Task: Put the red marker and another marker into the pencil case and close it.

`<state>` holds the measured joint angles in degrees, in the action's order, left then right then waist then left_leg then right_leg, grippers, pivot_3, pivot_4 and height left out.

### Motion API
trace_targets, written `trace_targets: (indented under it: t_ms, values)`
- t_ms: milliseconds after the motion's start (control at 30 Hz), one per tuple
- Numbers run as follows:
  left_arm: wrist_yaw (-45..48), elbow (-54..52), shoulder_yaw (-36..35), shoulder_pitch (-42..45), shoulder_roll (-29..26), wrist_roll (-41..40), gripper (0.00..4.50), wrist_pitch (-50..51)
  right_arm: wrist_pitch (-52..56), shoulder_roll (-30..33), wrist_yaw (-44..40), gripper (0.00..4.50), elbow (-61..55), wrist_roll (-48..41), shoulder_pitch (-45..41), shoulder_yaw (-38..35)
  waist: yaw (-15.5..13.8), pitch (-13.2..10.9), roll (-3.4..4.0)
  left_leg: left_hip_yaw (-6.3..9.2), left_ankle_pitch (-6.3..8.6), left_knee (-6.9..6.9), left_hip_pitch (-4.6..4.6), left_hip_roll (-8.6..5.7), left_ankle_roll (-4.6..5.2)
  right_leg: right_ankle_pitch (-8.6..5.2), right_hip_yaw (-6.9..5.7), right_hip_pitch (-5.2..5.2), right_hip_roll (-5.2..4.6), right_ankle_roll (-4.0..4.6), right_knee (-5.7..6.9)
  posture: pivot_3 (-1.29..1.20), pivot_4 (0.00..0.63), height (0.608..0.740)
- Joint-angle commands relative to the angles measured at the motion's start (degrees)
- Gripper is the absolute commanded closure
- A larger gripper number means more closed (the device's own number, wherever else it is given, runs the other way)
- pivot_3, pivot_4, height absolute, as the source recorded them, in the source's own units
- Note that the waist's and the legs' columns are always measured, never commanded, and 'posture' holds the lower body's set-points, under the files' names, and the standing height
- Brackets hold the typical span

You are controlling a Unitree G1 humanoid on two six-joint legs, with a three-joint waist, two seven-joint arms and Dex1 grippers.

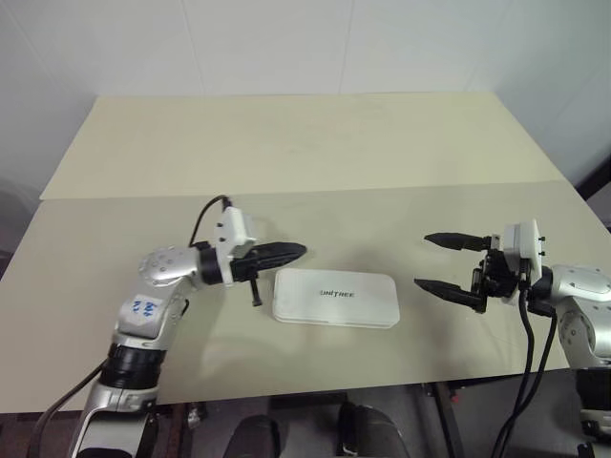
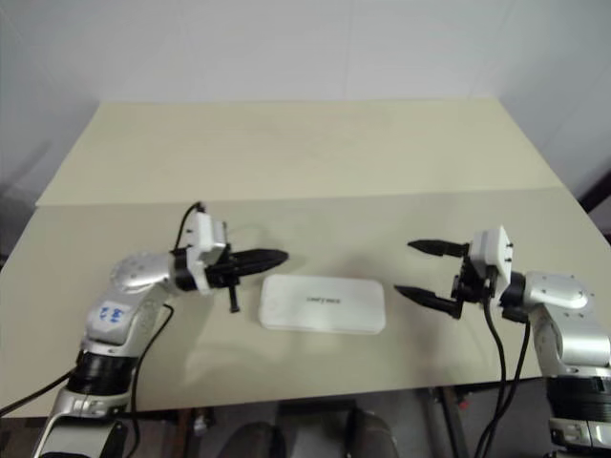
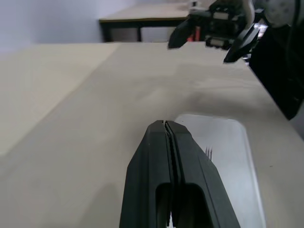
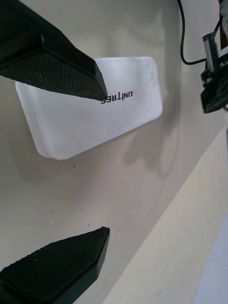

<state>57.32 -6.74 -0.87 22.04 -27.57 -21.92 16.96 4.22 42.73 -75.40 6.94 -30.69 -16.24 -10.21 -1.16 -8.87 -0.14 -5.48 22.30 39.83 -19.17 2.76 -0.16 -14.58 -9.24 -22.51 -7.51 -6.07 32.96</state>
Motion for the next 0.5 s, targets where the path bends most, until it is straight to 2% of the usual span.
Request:
trace_targets:
  t_ms: [33, 200, 400, 500]
  values:
    - [0.6, -4.9, -4.5, -3.1, -2.6, -4.1, 3.89, 0.5, -2.5, -0.1, -1.6, 0.00, 2.3, 0.6, -2.4, -0.4, -0.2, 0.0, 0.02, 0.02, 0.00, 0.00, -0.02, 0.00, 0.00, 0.00, 0.00, 0.00, -0.01, 0.00, 0.00, 0.00, 0.150, 0.740]
    - [0.2, -7.4, -11.0, -10.3, -5.9, -6.5, 2.14, -1.1, -8.7, -0.4, -6.9, 0.00, 7.9, 0.4, -6.5, -0.8, -0.1, 0.0, 0.04, 0.04, 0.00, -0.05, 0.00, -0.01, 0.00, -0.01, 0.01, -0.01, -0.01, 0.01, 0.00, 0.00, 0.150, 0.740]
    - [-0.8, -9.8, -11.9, -12.6, -6.2, -8.4, 0.09, -0.6, -11.2, 0.6, -11.5, 0.00, 16.1, 1.7, -12.0, 0.1, -0.2, 0.0, 0.06, 0.03, 0.00, -0.07, -0.01, -0.02, 0.00, -0.01, 0.00, 0.00, -0.03, 0.01, -0.02, 0.00, 0.150, 0.740]
    - [-1.6, -10.5, -10.5, -12.0, -5.7, -8.2, 0.04, -0.2, -12.7, 0.6, -13.5, 0.00, 20.7, 2.8, -15.7, 0.5, 0.0, 0.0, 0.07, -0.01, 0.00, -0.08, 0.00, -0.01, 0.00, -0.01, 0.01, -0.01, -0.01, 0.01, -0.01, 0.00, 0.150, 0.740]
